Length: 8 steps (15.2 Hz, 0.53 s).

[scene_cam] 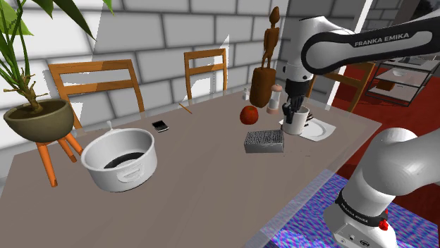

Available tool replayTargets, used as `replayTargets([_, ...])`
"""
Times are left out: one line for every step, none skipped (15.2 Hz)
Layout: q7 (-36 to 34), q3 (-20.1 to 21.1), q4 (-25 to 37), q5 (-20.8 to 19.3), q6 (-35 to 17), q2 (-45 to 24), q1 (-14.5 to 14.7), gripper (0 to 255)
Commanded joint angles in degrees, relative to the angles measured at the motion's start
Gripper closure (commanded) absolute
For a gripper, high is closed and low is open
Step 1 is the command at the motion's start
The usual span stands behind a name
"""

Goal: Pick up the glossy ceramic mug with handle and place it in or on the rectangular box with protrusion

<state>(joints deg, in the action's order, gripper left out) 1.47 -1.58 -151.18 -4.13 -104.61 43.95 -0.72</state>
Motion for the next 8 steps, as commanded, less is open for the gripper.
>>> replayTargets([-0.3, 0.1, -1.5, 0.0, -1.8, -0.3, 0.1, 255])
replayTargets([-0.3, 0.1, -2.2, 0.0, -2.6, -0.4, 0.1, 255])
replayTargets([-0.4, 0.0, -3.1, 0.0, -3.8, -0.7, 0.1, 255])
replayTargets([-0.4, 0.0, -3.1, 0.0, -3.8, -0.6, 0.1, 255])
replayTargets([-0.4, 0.0, -3.1, 0.0, -3.8, -0.7, 0.1, 255])
replayTargets([-0.4, 0.0, -3.1, 0.0, -3.8, -0.7, 0.1, 255])
replayTargets([-0.4, 0.0, -3.1, 0.0, -3.8, -0.7, 0.1, 255])
replayTargets([-0.4, 0.0, -3.1, 0.0, -3.8, -0.7, 0.1, 255])
